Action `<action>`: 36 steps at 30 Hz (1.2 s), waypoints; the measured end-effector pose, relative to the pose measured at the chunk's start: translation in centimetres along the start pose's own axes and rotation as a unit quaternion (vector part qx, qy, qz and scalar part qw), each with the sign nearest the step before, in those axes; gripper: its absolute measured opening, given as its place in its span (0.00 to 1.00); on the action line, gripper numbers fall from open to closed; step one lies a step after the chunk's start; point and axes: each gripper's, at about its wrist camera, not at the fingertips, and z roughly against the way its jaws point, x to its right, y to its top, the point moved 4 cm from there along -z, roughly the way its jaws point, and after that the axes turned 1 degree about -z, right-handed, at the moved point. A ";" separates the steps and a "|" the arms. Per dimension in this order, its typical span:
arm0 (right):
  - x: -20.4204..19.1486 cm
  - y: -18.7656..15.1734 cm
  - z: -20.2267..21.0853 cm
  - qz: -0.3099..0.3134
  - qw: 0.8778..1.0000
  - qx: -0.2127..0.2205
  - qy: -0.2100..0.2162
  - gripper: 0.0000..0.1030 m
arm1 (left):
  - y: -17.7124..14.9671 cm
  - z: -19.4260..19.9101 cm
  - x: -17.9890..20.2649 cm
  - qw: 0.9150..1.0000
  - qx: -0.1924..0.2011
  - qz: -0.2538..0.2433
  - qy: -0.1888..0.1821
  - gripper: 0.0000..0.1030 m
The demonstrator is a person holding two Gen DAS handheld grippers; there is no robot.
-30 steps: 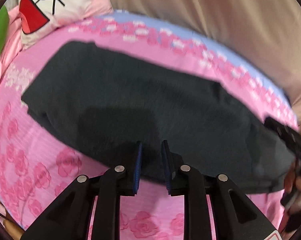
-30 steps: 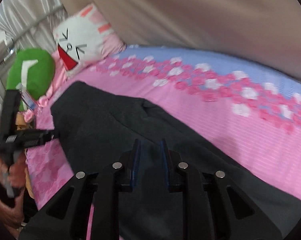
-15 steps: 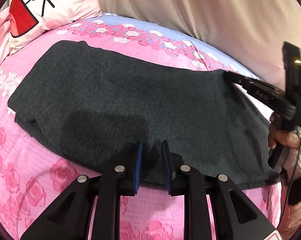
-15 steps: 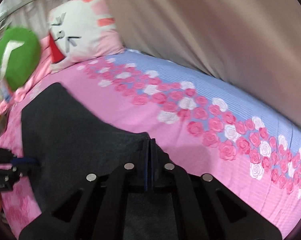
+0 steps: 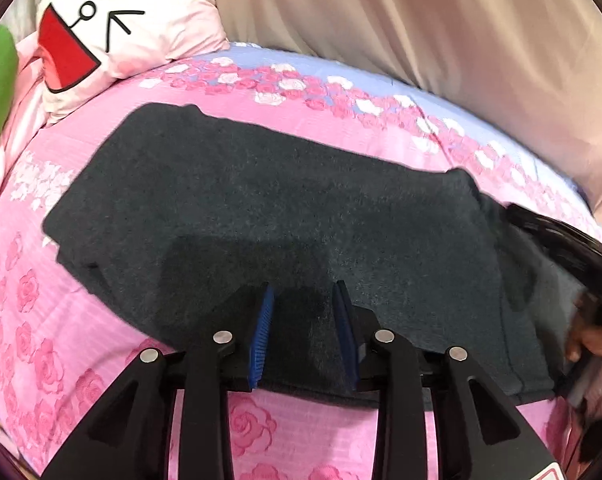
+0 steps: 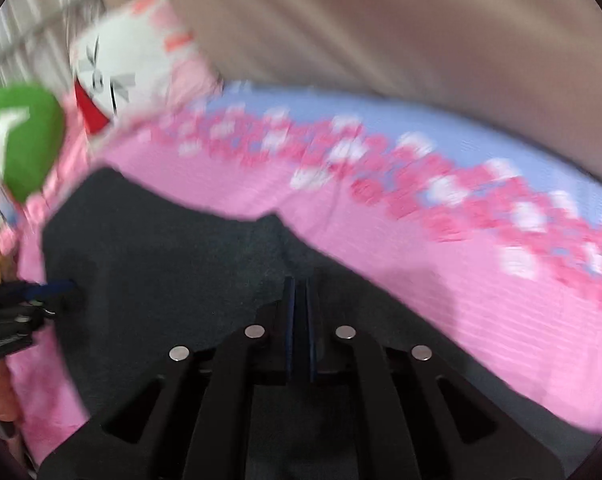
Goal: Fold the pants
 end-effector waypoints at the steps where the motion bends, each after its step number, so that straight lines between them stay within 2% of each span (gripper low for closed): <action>1: 0.8 -0.5 1.8 -0.008 1.000 0.009 -0.003 0.06 | 0.0 0.4 0.0 1.000 0.005 0.002 0.002 0.31; 4: 5.8 -5.1 9.2 -0.070 0.996 0.033 -0.044 0.08 | -0.5 1.7 1.1 1.000 0.019 0.001 0.010 0.35; 7: 12.4 -11.9 16.5 -0.165 0.978 0.049 -0.115 0.08 | -1.1 2.4 3.6 0.999 0.028 -0.019 -0.004 0.38; 9: 16.4 -16.6 21.0 -0.218 0.958 0.051 -0.182 0.11 | -1.8 2.7 6.2 0.999 0.037 -0.039 -0.005 0.41; 12: 21.8 -23.0 27.7 -0.296 0.915 0.058 -0.268 0.12 | -2.7 2.8 10.6 0.997 0.046 -0.066 -0.014 0.45; 15: 25.5 -25.5 31.3 -0.343 0.895 0.086 -0.273 0.14 | -3.6 2.5 14.7 0.995 0.036 -0.082 -0.038 0.47; 16: 26.2 -25.8 31.5 -0.352 0.892 0.087 -0.269 0.25 | -3.9 2.4 15.9 0.995 0.032 -0.087 -0.042 0.47; 17: 27.2 -26.1 31.6 -0.364 0.891 0.087 -0.258 0.43 | -4.3 2.4 17.1 0.994 0.030 -0.093 -0.044 0.47; 18: 27.7 -26.1 31.7 -0.372 0.889 0.092 -0.249 0.46 | -4.6 2.5 17.9 0.994 0.028 -0.098 -0.044 0.48; 20: 29.4 -26.2 31.4 -0.384 0.891 0.090 -0.225 0.46 | -5.3 2.8 19.2 0.993 0.026 -0.104 -0.044 0.52; 22: 31.4 -26.4 31.5 -0.399 0.880 0.080 -0.246 0.46 | -5.6 3.2 19.6 0.993 0.027 -0.105 -0.042 0.53; 24: 33.5 -26.7 31.4 -0.425 0.867 0.078 -0.249 0.46 | -5.8 3.8 19.5 0.994 0.033 -0.102 -0.031 0.54; 25: 34.2 -26.7 31.2 -0.432 0.862 0.075 -0.253 0.46 | -5.8 4.1 19.4 0.994 0.036 -0.100 -0.025 0.54; 27: 35.3 -26.9 31.1 -0.434 0.859 0.072 -0.261 0.40 | -5.9 4.4 19.1 0.995 0.038 -0.094 -0.014 0.54; 28: 35.7 -26.8 31.0 -0.433 0.857 0.076 -0.269 0.31 | -5.8 4.3 18.9 0.995 0.036 -0.091 -0.012 0.54; 29: 35.8 -26.6 30.8 -0.432 0.860 0.080 -0.259 0.02 | -5.7 4.3 18.8 0.996 0.034 -0.087 -0.010 0.54; 31: 35.8 -26.1 31.5 -0.430 0.864 0.106 -0.238 0.02 | -5.6 4.1 18.7 0.996 0.031 -0.081 -0.008 0.54; 33: 34.9 -25.6 33.9 -0.404 0.865 0.135 -0.265 0.01 | -5.6 4.1 18.6 0.996 0.031 -0.080 -0.004 0.54; 36: 35.3 -27.0 35.5 -0.410 0.861 0.135 -0.269 0.01 | -5.7 3.8 18.5 0.996 0.029 -0.086 0.002 0.54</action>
